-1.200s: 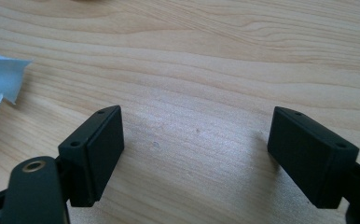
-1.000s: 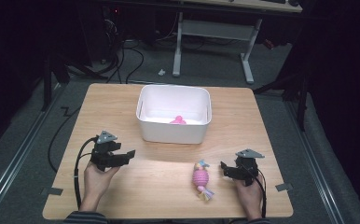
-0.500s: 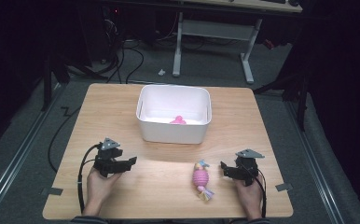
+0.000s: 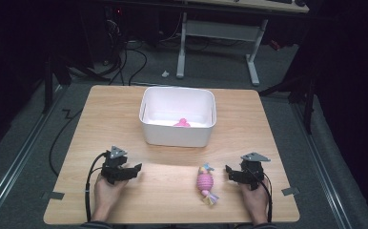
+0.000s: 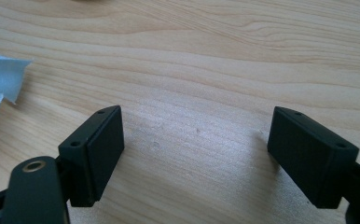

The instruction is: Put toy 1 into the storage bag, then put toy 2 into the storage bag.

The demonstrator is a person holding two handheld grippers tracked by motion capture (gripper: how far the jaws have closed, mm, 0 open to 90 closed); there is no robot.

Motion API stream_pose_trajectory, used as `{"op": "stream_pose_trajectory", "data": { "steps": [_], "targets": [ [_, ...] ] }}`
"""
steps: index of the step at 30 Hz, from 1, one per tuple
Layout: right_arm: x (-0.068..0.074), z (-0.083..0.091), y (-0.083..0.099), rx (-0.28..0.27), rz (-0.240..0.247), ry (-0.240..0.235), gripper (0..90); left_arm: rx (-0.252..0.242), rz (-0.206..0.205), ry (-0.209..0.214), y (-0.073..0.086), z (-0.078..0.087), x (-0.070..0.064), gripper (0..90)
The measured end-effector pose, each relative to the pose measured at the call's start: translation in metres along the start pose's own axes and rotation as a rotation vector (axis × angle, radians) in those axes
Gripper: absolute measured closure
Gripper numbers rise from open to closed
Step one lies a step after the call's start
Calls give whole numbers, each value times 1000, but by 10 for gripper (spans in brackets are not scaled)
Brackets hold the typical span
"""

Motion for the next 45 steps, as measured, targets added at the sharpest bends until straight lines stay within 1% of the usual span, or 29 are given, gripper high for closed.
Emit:
{"op": "stream_pose_trajectory", "data": {
  "steps": [2, 3, 5, 8, 13, 15, 16, 17, 26, 29, 30, 31, 32, 36, 38, 40, 43, 45],
  "targets": [
    [0, 0, 0, 0, 0, 0, 187, -2, 1, -12, 1, -2, 0, 319],
    [0, 0, 0, 0, 0, 0, 186, -1, -3, -24, 1, -3, 0, 319],
    [0, 0, 0, 0, 0, 0, 187, 6, -30, -54, 2, -4, 0, 319],
    [0, 0, 0, 0, -1, 0, 187, 19, -46, -73, 3, -8, 0, 319],
    [0, 0, 0, -1, -1, -1, 193, 0, -38, -85, 4, -11, 1, 317],
    [0, 0, 0, -2, -1, -1, 194, -10, -55, -100, 5, -13, -1, 313],
    [0, 0, 0, -2, -1, -1, 194, -19, -71, -114, 6, -14, -2, 308],
    [0, 0, 0, -1, -1, 0, 195, -18, -70, -115, 6, -14, -2, 296],
    [0, -1, -1, 1, -7, -2, 188, -15, -64, -124, 6, -14, -2, 278],
    [-1, -1, -1, 1, -8, 8, 171, -14, -64, -123, 6, -14, -2, 276],
    [-1, -1, -1, 4, -1, 3, 171, -14, -63, -123, 6, -14, -2, 276],
    [-2, 0, 0, 6, 11, -12, 171, -14, -64, -123, 6, -14, -2, 276],
    [-3, 2, 1, 9, 23, -29, 177, -13, -64, -123, 6, -14, -2, 276],
    [-5, 6, 1, 27, 28, -38, 237, -13, -64, -123, 6, -14, -2, 276],
    [-7, 8, 1, 26, 9, -53, 259, -13, -64, -123, 6, -14, -2, 276],
    [-7, 12, 1, 17, -2, -59, 271, -13, -64, -123, 6, -14, -2, 276],
    [-9, 19, 2, 7, -6, -71, 345, -13, -64, -123, 6, -14, -2, 276],
    [-10, 25, 4, 6, -13, -85, 356, -13, -64, -123, 6, -14, -2, 276]
  ]
}}
Point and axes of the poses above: each handheld gripper's, and its own axes: z roughly backward along the jaws, y roughly out of its underside, x roughly to its left, the point moved 2 cm from there along -z, roughly forward along the jaws, and after that the axes turned 13 degrees about -z, right-handed, at the moved point
